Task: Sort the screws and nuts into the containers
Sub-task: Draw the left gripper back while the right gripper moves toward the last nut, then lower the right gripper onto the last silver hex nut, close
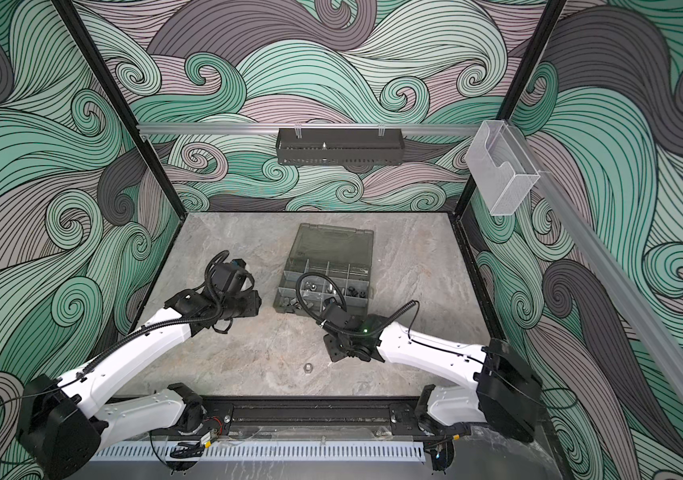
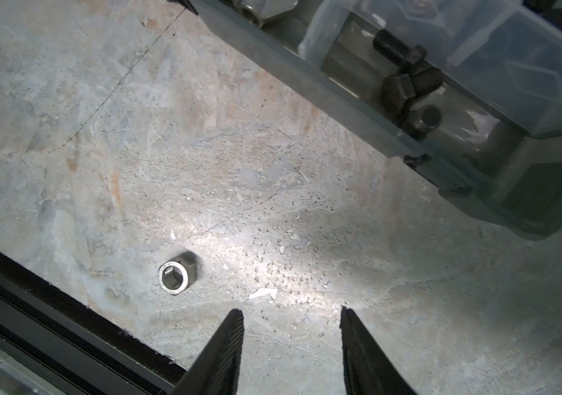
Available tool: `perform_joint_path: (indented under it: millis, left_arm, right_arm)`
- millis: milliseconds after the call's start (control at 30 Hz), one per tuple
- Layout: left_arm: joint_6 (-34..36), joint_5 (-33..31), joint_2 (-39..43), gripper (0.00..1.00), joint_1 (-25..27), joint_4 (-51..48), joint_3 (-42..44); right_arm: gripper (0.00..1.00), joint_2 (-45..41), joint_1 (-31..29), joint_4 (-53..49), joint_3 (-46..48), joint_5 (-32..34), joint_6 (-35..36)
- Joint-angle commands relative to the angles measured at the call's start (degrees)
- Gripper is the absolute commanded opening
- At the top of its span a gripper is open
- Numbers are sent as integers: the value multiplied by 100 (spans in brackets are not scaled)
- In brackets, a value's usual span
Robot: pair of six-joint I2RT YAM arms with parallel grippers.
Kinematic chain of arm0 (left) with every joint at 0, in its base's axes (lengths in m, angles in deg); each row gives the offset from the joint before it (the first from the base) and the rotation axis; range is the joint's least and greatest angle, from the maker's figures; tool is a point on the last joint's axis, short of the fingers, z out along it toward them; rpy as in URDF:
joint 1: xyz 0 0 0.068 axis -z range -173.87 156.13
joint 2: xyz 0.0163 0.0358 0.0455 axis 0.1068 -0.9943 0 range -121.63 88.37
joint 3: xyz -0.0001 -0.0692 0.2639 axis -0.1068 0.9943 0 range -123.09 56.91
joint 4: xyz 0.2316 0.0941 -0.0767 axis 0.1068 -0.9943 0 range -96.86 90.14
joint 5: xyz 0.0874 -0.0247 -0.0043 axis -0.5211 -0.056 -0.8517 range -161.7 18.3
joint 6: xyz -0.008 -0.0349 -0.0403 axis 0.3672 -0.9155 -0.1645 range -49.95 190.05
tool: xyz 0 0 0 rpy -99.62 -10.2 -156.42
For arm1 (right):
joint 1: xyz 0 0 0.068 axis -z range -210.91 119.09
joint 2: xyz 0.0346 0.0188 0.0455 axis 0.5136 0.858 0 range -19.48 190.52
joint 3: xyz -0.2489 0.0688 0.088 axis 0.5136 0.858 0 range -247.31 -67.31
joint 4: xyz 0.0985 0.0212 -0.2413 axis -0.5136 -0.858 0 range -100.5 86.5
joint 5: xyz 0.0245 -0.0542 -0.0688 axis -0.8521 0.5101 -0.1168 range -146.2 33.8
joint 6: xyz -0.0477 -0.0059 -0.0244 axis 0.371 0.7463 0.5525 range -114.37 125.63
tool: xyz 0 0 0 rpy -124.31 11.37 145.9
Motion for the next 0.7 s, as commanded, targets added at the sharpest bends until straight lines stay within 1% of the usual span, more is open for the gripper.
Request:
perform_joint_path:
  millis: [0, 233, 467, 667]
  left_arm:
    - [-207, -285, 492, 47, -88, -25, 205]
    - [-388, -403, 1301, 50, -196, -146, 704]
    - [-513, -504, 1665, 51, -227, -378, 918]
    - [-560, -683, 1922, 53, -275, -493, 990]
  right_arm:
    - [48, 229, -265, 91, -214, 153, -86]
    - [48, 741, -671, 206, -449, 94, -158]
    - [48, 1188, -944, 171, -761, 4, -58]
    - [48, 1479, -1057, 172, -858, -17, -120]
